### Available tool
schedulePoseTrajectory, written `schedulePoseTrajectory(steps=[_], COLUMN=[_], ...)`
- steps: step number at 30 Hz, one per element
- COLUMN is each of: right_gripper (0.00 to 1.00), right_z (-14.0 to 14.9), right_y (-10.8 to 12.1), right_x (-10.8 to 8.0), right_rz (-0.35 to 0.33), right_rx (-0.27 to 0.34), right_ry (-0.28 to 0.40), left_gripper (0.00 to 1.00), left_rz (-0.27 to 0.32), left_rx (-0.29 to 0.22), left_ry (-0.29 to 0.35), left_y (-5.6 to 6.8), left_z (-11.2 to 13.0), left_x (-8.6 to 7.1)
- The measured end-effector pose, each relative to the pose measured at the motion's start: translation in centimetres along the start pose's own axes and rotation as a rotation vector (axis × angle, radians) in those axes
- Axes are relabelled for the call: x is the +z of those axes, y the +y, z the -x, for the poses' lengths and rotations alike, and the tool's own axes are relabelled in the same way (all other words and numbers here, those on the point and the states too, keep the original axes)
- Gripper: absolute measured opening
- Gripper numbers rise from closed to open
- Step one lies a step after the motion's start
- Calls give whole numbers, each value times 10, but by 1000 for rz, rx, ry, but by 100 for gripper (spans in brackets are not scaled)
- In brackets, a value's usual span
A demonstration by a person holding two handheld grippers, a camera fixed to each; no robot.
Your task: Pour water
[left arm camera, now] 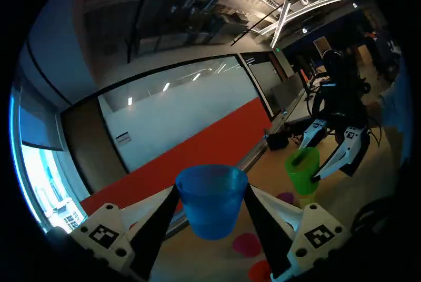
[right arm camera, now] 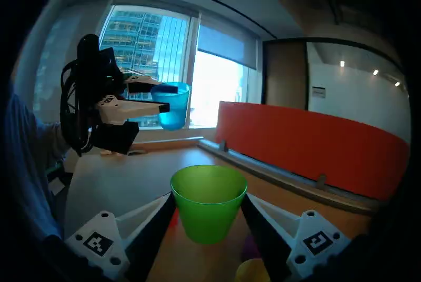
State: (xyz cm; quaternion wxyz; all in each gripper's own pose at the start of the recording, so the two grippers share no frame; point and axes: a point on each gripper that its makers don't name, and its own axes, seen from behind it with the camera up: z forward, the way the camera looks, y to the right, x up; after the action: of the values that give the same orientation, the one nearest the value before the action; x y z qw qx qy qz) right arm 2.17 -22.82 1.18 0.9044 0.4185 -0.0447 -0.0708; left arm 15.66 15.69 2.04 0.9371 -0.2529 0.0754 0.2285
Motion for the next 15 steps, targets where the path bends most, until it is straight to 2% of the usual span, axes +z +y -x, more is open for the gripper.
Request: schedulePoseTrajectory(steps=[15], right_gripper=[89], right_z=[0], right_y=[-16], right_x=[24], right_rz=[-45], right_rx=[8], right_ry=[14], left_gripper=[86], left_rz=[-14], left_rx=[193], left_ry=[7], left_y=[1], left_z=[-17], left_x=[6])
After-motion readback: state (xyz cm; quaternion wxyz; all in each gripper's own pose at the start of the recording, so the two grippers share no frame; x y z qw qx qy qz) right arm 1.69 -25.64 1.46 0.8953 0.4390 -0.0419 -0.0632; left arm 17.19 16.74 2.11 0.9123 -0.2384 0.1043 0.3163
